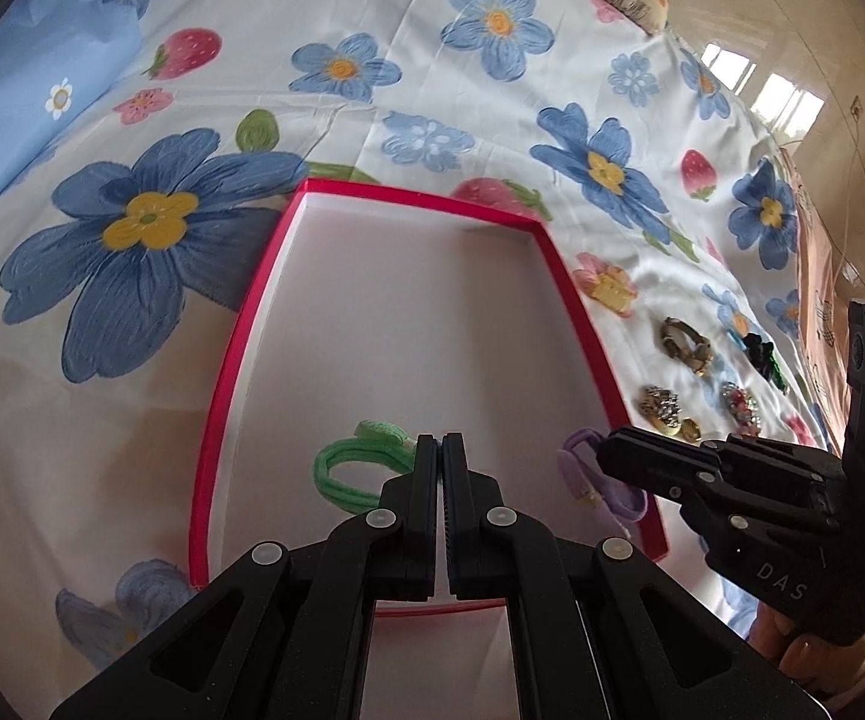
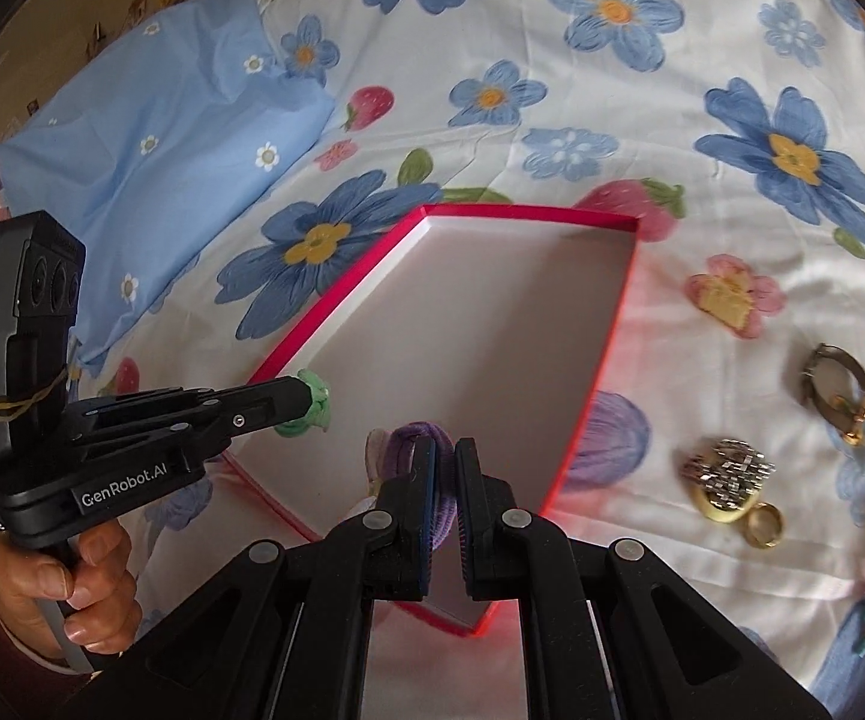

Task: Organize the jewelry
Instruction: 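Carry both hair ties into the red box and open both tools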

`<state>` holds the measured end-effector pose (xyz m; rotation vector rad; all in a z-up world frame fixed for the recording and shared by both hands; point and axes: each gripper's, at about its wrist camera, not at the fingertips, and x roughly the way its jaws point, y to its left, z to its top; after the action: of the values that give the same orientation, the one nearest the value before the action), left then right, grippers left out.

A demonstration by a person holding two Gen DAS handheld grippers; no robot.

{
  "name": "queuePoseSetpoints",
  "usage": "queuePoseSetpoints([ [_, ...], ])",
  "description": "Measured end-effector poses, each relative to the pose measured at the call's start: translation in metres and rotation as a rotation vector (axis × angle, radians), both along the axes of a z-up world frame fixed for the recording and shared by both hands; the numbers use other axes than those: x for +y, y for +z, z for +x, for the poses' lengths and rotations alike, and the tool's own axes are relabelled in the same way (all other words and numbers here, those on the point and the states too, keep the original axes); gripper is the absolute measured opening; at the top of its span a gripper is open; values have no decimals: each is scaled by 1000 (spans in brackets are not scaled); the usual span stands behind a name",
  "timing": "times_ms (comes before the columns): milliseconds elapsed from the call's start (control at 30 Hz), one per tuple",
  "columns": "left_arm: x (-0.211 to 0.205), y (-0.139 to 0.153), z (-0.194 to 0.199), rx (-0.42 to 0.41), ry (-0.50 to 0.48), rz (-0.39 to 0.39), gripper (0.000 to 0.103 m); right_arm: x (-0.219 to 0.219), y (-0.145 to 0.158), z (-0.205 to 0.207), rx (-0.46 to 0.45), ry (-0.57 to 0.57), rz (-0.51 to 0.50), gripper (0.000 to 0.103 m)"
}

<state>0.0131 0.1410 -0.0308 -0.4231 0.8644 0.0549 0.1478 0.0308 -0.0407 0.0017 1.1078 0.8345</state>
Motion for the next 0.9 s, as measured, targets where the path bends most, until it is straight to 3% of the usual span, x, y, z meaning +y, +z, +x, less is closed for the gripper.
queuePoseSetpoints([
  [600, 0, -27, 18, 97, 10, 41, 5, 24, -33, 1, 57, 69, -82, 11],
  [767, -2, -22, 13, 90, 22, 62, 27, 19, -28, 1, 58, 56, -67, 12],
  [900, -6, -15, 6, 76, 26, 70, 29, 10, -20, 2, 54, 31, -40, 19],
])
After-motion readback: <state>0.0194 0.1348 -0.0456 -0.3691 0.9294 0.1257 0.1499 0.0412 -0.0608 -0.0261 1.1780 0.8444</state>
